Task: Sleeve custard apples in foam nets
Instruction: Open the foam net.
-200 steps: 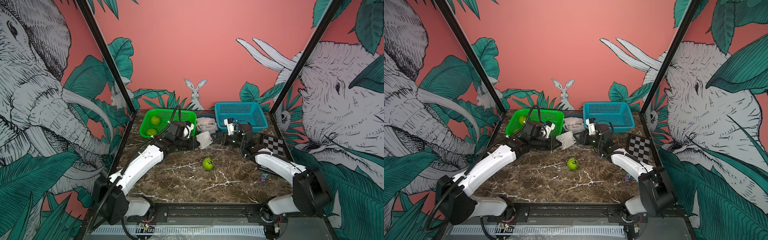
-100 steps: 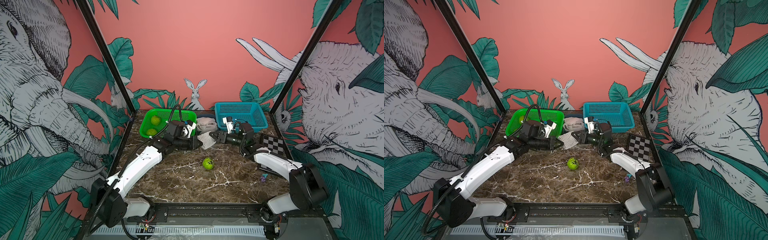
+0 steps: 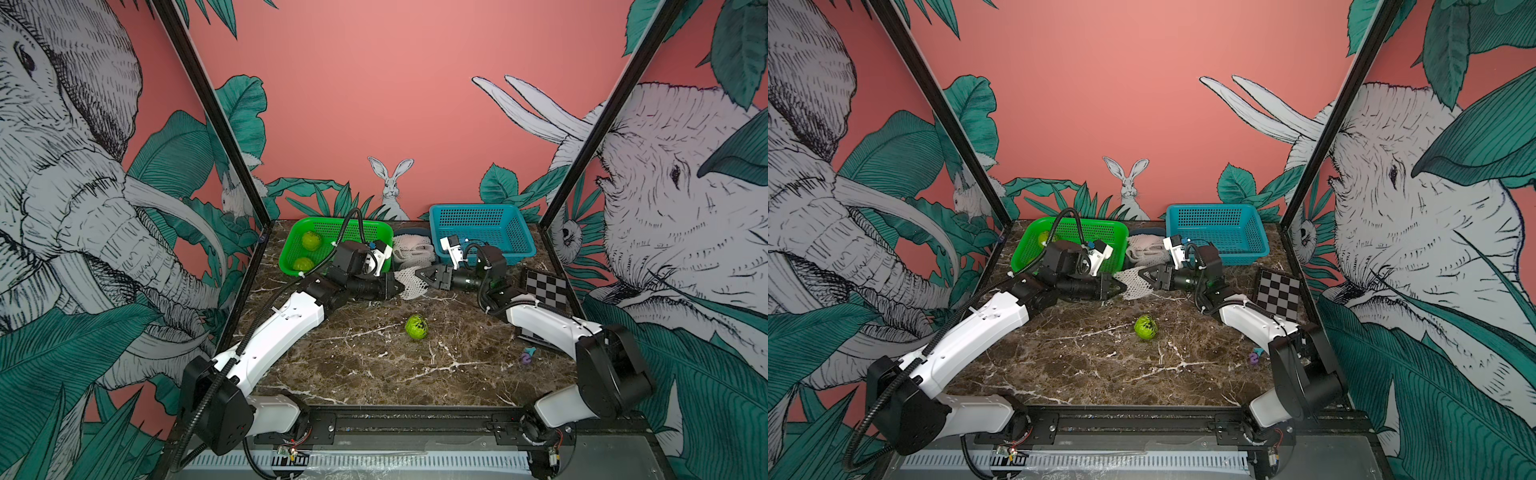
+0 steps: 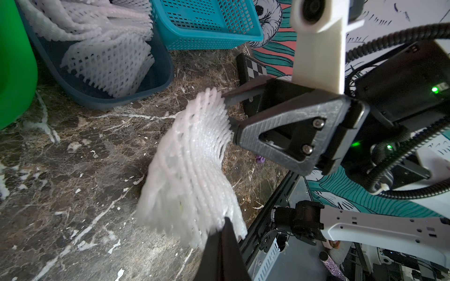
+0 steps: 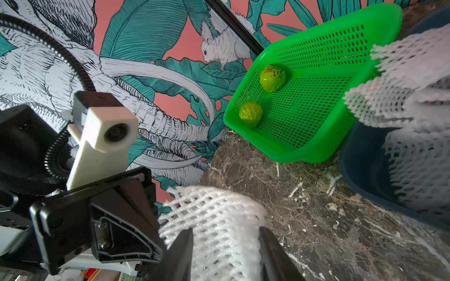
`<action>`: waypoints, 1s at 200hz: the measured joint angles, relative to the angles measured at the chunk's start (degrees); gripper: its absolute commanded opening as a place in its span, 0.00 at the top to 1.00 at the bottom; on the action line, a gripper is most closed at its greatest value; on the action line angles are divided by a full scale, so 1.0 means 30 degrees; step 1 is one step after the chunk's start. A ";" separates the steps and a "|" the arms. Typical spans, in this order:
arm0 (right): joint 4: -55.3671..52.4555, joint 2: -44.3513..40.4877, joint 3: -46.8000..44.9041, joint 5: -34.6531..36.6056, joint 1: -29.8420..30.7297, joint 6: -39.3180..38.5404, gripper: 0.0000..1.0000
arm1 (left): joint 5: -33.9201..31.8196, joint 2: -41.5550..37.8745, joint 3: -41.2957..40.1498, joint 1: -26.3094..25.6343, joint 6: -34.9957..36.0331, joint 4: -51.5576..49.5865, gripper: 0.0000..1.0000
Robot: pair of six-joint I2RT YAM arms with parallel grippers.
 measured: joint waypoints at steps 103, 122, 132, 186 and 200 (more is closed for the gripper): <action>0.2565 0.1282 -0.0007 -0.1989 0.0000 0.1727 0.52 | 0.0160 -0.0809 0.0000 0.0000 0.0525 0.0291 1.00; 0.3672 0.1392 -0.0022 -0.2288 0.0000 0.2346 0.56 | 0.0270 -0.0984 0.0000 0.0000 0.0554 0.0517 1.00; 0.4240 0.1508 -0.0022 -0.2404 0.0000 0.2674 0.56 | 0.0299 -0.1056 0.0000 0.0000 0.0561 0.0576 1.00; 0.6404 0.2623 -0.0036 -0.2973 0.0000 0.4226 0.95 | 0.0306 -0.1333 -0.0007 0.0015 0.0736 0.0678 1.00; 0.6630 0.2805 -0.0036 -0.3096 0.0000 0.4510 1.00 | 0.0299 -0.1355 -0.0007 0.0051 0.0772 0.0678 1.00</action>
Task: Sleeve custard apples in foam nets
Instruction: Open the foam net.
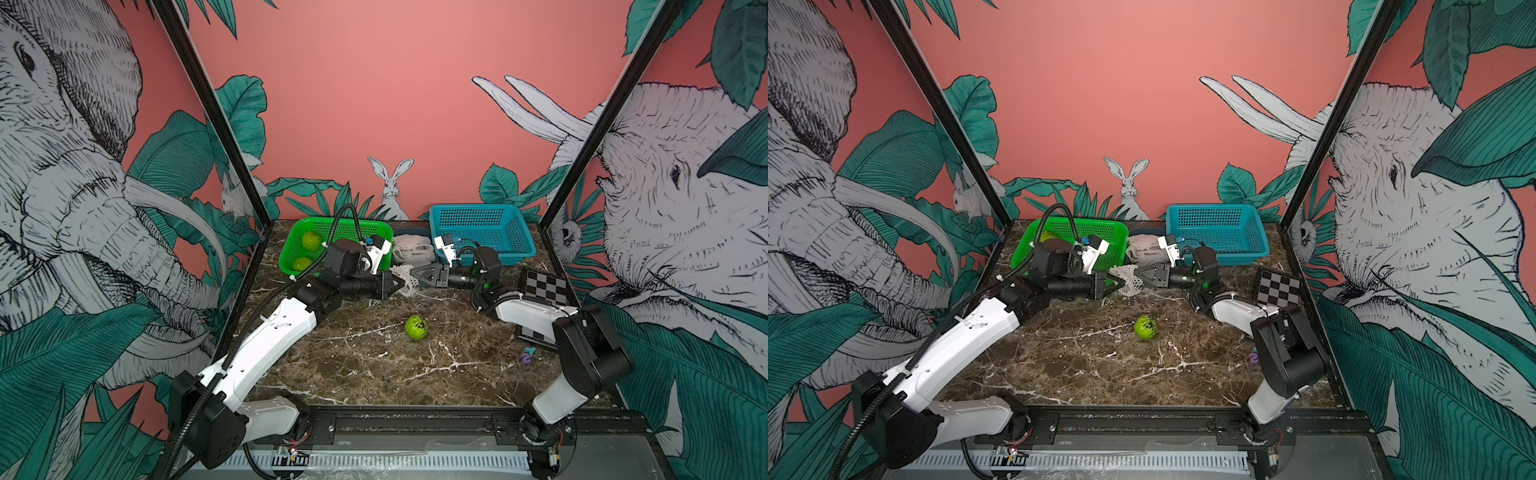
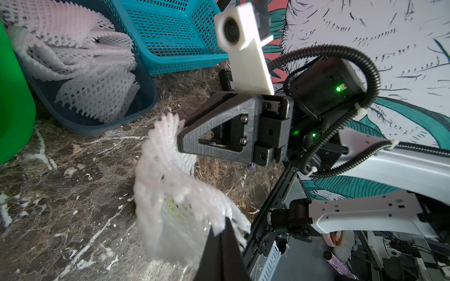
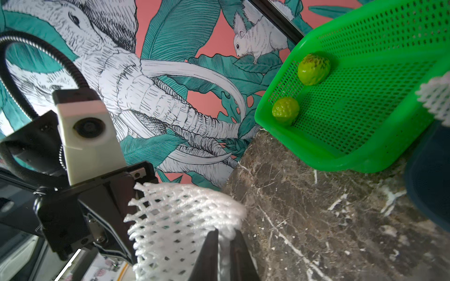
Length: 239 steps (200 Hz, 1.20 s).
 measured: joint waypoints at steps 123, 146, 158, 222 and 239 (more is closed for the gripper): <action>0.7788 0.2127 0.2667 -0.1435 -0.0627 0.5880 1.00 | -0.2317 -0.3249 -0.0219 0.3883 -0.0692 0.0838 0.31; 0.8910 0.2149 0.3432 -0.1865 -0.0641 0.6666 1.00 | -0.2106 -0.3235 -0.1282 0.4371 -0.1931 0.2608 0.31; 0.9267 0.2113 0.3883 -0.1923 -0.0641 0.6958 1.00 | -0.1749 -0.2929 -0.2025 0.4495 -0.2761 0.3643 0.31; 1.0105 0.1545 0.5034 -0.2040 0.0153 0.7337 1.00 | 0.0991 -0.0546 -0.3351 0.3701 -0.6397 0.9646 0.27; 1.0091 0.1545 0.5049 -0.1989 0.0495 0.7257 1.00 | 0.1443 -0.0539 -0.3344 0.3140 -0.6798 1.1001 0.27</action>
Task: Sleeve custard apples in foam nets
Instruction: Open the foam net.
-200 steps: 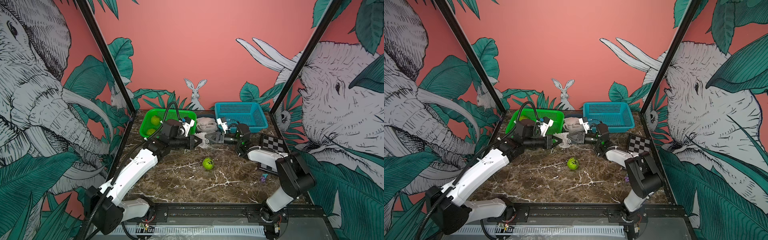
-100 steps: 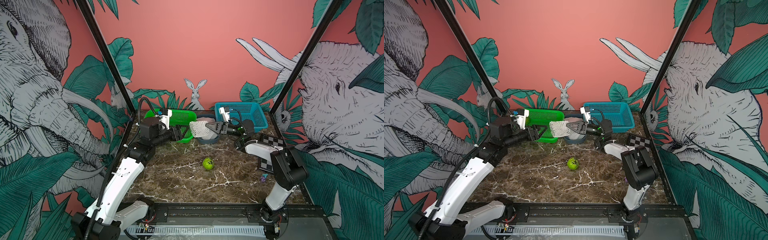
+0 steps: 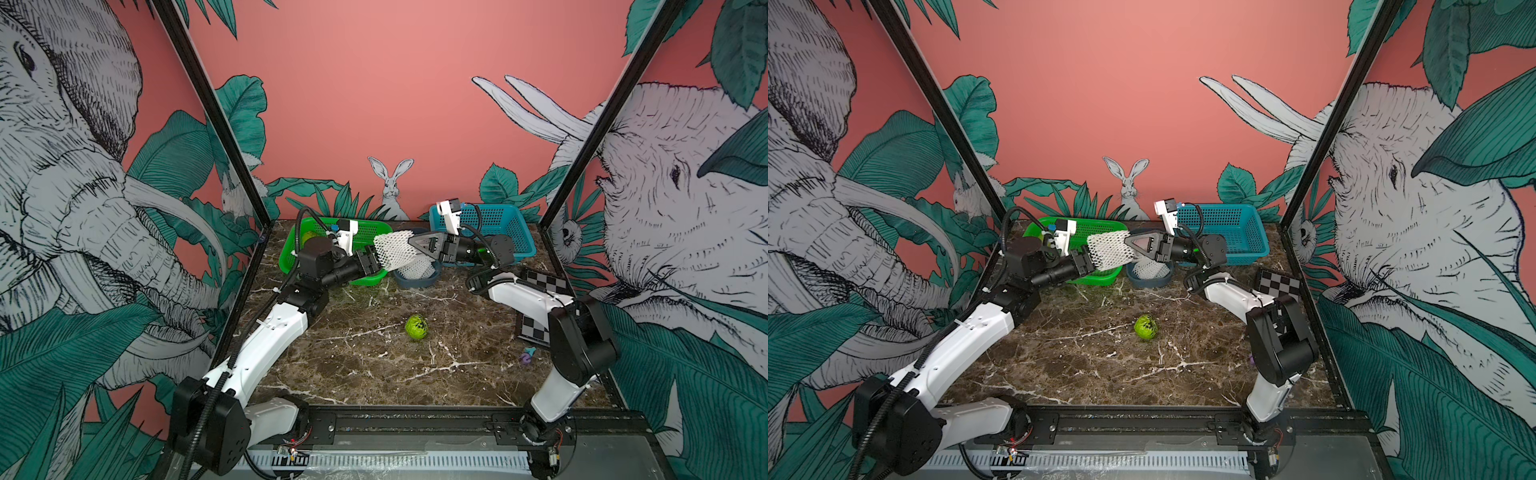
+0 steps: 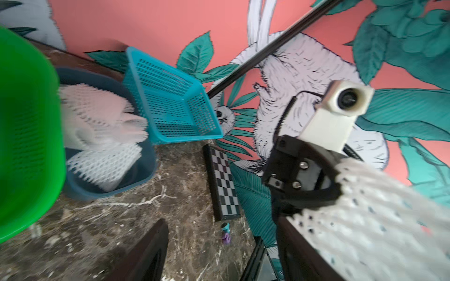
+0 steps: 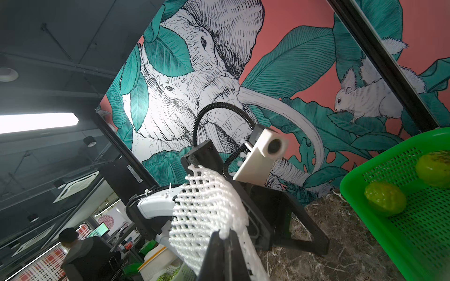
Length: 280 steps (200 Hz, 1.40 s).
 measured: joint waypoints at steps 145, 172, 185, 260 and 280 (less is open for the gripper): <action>-0.0058 -0.0007 -0.0627 0.2331 0.0219 -0.1974 1.00 | 0.1005 0.0583 -0.0262 -0.1078 -0.2506 0.5989 0.40; -0.0073 -0.0007 -0.0627 0.2353 0.0095 -0.1967 1.00 | 0.0954 0.0102 -0.0291 -0.1071 -0.2106 0.5224 0.57; -0.0073 -0.0007 -0.0656 0.2346 0.0058 -0.1960 1.00 | 0.0896 -0.0226 -0.0313 -0.1020 -0.1821 0.4845 0.59; -0.0219 -0.0015 -0.1450 0.2215 -0.0189 -0.1953 1.00 | 0.0838 -0.0794 -0.0867 -0.0692 -0.1967 0.4575 0.93; -0.0291 -0.0022 -0.1472 0.2157 -0.0189 -0.1923 1.00 | 0.0852 -0.0794 -0.0882 -0.0685 -0.1982 0.4539 1.00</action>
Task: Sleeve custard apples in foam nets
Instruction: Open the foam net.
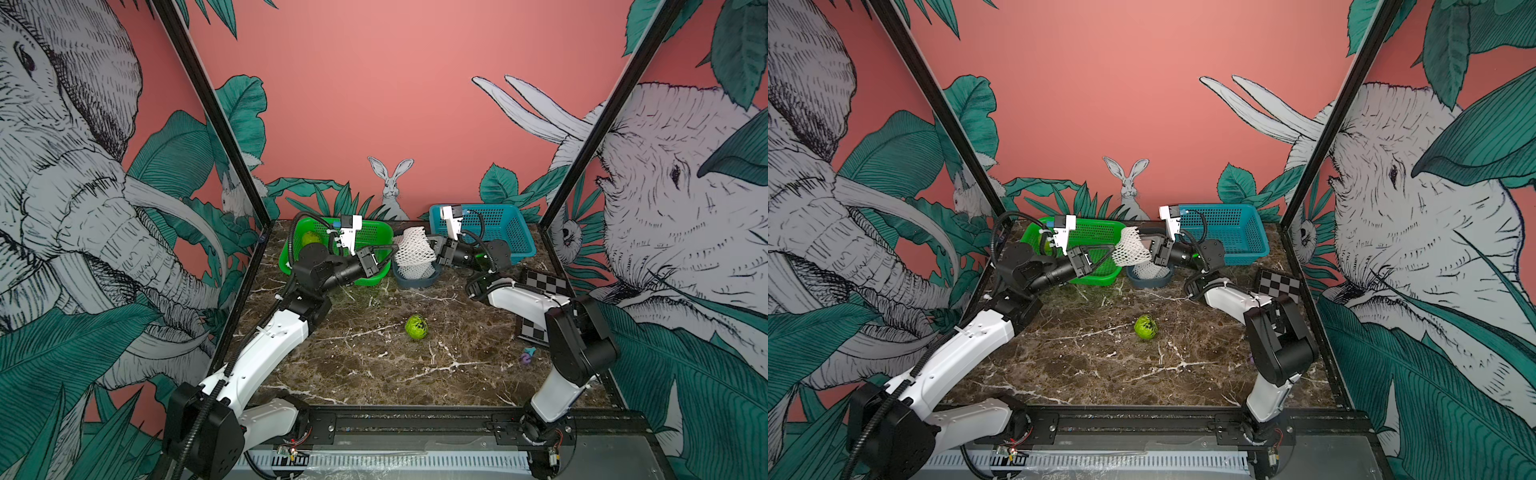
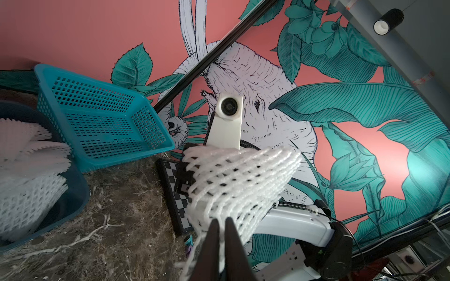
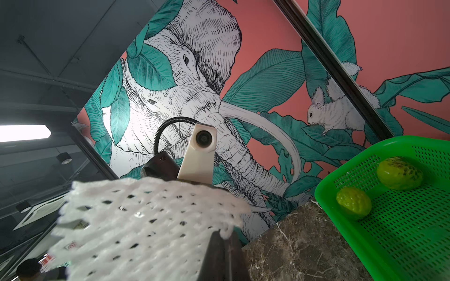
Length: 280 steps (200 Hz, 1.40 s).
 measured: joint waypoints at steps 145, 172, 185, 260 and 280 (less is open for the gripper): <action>0.0291 -0.0015 0.0029 -0.0189 0.0007 0.0656 1.00 | 0.0809 0.1610 -0.0284 -0.0306 -0.1457 0.2346 0.45; 0.0284 -0.0015 0.0029 -0.0189 0.0007 0.0678 1.00 | 0.0998 0.1610 -0.0284 -0.0313 -0.1508 0.2550 0.70; 0.0277 -0.0015 0.0029 -0.0189 0.0007 0.0678 1.00 | 0.1020 0.1610 -0.0291 -0.0342 -0.1537 0.2652 0.73; -0.1049 -0.0612 0.0007 -0.0211 -0.0364 0.0095 1.00 | 0.0750 0.1173 -0.0386 -0.0175 -0.1115 0.1996 1.00; -0.1209 -0.0954 -0.0248 -0.0204 -0.0459 0.0022 1.00 | 0.0678 0.1122 -0.0648 0.0007 -0.1413 0.2470 1.00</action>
